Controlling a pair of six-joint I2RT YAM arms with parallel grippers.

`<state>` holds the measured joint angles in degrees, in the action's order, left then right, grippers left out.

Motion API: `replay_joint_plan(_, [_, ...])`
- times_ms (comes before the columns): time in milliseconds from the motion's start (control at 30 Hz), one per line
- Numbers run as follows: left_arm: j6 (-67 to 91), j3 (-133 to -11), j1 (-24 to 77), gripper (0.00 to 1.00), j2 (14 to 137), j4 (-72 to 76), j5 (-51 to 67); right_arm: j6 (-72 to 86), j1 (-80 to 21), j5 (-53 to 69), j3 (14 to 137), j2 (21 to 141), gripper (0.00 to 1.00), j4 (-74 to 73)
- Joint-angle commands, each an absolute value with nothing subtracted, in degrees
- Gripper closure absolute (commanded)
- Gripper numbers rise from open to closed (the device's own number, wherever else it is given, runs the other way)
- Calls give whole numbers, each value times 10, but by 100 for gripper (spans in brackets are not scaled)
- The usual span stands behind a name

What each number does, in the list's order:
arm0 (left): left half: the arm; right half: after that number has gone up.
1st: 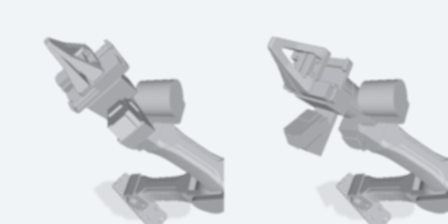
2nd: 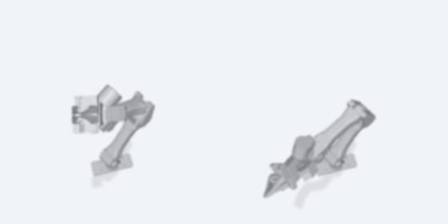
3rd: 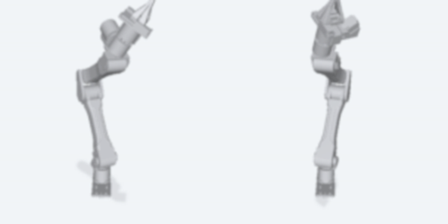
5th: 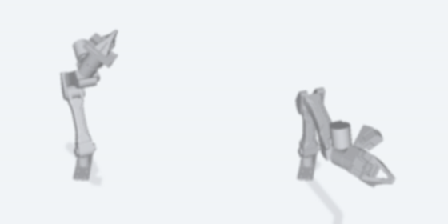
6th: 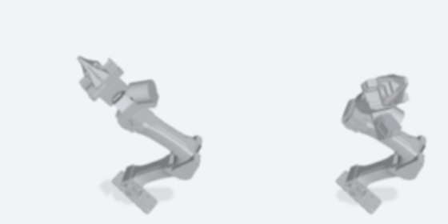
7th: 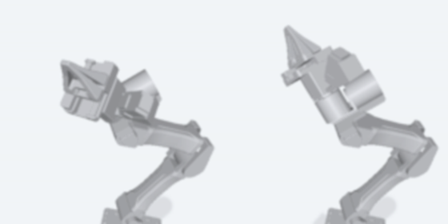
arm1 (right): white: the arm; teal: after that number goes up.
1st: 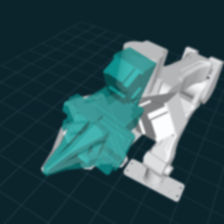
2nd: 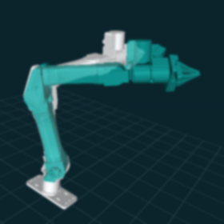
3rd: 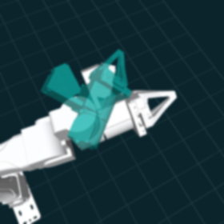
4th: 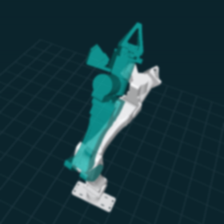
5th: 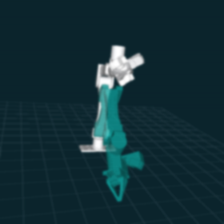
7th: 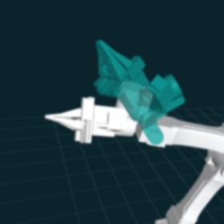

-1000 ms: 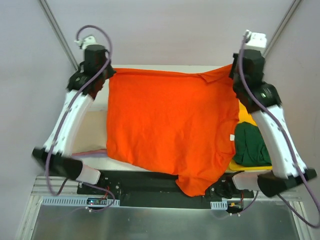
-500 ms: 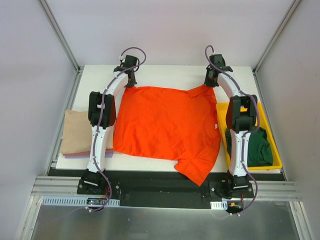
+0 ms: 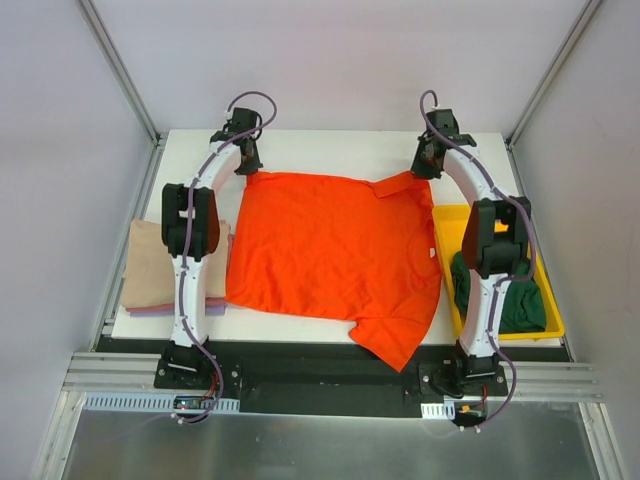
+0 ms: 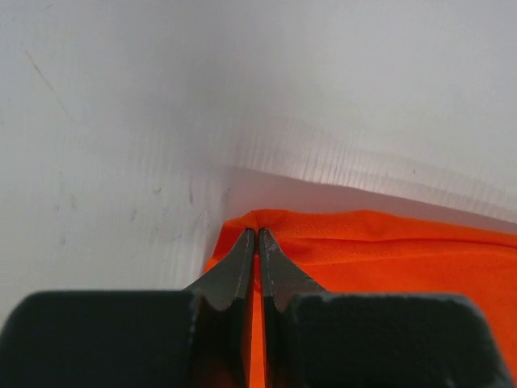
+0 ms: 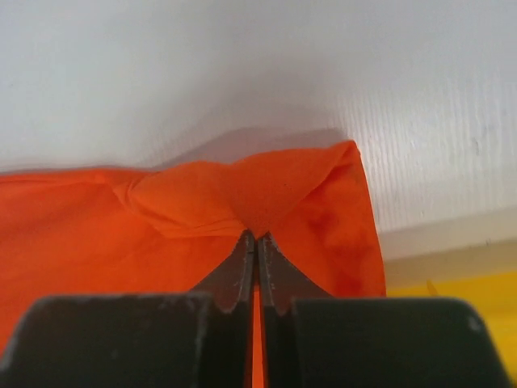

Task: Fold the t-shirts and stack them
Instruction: Flatten out the tshirt, then fold the flattened tshirt in 1/3 of the way

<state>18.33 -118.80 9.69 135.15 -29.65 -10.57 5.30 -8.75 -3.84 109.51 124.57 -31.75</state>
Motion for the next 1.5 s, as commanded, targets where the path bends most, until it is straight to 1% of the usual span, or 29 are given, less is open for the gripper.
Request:
replay_joint_plan(0, [157,-1140,98,100,1253,-289,-79,83,-87,-37,1048,1130,100,-336])
replay_joint_plan(200, [148,-1072,98,100,1190,-287,-98,96,-88,-19,979,1063,100,-360])
replay_joint_plan(300, [151,-1025,98,100,1161,-283,-81,108,-87,-21,929,1021,100,-354])
replay_joint_plan(433, [170,-977,98,100,1122,-282,-99,117,-87,-13,864,966,100,-342])
replay_joint_plan(600, [184,-905,98,100,1068,-267,-89,128,-89,-6,793,898,100,-338])
replay_joint_plan(633, [186,-890,98,100,1060,-265,-94,129,-89,13,781,888,100,-338])
replay_joint_plan(833, [185,-834,98,100,1022,-259,-106,149,-93,40,708,835,99,-331])
replay_joint_plan(1000, [178,-807,98,100,1013,-258,-105,184,-115,13,641,792,99,-316])
replay_joint_plan(1200, [174,-783,98,100,1004,-259,-86,221,-133,-56,562,734,98,-317])
replay_joint_plan(1333, [175,-765,98,100,998,-259,-113,234,-134,-86,526,701,98,-317])
replay_joint_plan(1433, [170,-759,98,100,1002,-265,-121,227,-134,-87,519,699,93,-326])
replay_joint_plan(1467, [171,-758,98,98,1001,-267,-118,224,-134,-81,515,700,91,-326])
